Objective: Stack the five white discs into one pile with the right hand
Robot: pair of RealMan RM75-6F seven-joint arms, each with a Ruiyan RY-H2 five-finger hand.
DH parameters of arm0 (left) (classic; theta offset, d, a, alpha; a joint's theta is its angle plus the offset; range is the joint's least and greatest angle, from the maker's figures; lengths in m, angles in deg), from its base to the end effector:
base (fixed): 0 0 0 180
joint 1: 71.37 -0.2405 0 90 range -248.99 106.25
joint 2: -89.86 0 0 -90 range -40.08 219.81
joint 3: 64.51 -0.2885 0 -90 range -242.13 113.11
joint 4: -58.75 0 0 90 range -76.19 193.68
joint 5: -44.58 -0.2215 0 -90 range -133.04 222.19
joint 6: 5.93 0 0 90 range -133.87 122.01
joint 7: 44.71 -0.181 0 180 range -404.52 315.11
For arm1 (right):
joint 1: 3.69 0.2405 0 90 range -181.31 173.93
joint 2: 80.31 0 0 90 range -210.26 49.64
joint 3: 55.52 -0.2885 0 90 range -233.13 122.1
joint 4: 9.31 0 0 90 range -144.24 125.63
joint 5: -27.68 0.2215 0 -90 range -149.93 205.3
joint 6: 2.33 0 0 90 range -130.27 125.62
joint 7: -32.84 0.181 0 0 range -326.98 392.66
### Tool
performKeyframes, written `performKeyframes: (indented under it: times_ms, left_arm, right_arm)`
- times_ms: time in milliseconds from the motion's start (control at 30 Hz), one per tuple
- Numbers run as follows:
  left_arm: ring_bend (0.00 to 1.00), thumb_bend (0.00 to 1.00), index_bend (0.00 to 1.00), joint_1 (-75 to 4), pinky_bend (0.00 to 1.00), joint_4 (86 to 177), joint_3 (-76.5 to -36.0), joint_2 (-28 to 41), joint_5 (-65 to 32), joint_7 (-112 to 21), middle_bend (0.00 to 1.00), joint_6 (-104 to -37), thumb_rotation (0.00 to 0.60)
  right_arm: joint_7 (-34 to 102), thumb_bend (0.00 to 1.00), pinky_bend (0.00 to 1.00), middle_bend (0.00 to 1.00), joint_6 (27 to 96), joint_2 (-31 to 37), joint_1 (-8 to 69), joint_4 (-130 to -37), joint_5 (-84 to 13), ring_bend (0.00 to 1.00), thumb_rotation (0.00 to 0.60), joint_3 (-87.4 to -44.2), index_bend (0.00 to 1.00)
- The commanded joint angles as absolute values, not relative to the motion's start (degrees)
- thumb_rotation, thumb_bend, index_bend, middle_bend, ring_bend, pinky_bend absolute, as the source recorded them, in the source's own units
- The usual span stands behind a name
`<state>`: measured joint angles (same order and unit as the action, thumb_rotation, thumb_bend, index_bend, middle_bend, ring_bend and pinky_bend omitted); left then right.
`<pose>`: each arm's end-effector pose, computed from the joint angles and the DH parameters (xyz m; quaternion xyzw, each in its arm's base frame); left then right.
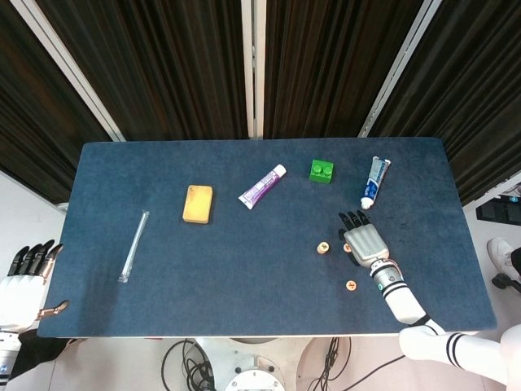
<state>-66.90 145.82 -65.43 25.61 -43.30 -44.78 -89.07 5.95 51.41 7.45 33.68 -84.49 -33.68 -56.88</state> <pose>-0.3687 0.2050 0.1532 -0.6356 -0.3832 -0.3350 0.5805 -0.2767 -0.3814 -0.0387 0.7771 -0.3372 0.2144 0.4863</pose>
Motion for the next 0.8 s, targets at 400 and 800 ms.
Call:
performKeyframes:
  times_ms: [400,800]
  left_arm:
    - [0.00,0.03,0.00,-67.0,0.00,145.6,-65.5,25.4,-43.3,-44.7,0.00,-89.0,0.600]
    - [0.00,0.03,0.00,-66.9,0.00,145.8,-65.4,25.5,-43.3,-44.8,0.00,-89.1,0.600]
  right_arm:
    - [4.8,0.27,0.00,0.06,52.2,8.3,32.6,-83.7,-34.2,0.00,0.600,-57.7,0.47]
    - [5.9,0.27,0.00,0.07,53.5,5.8,32.6,-87.6,-36.2,0.00,0.600,-59.7,0.50]
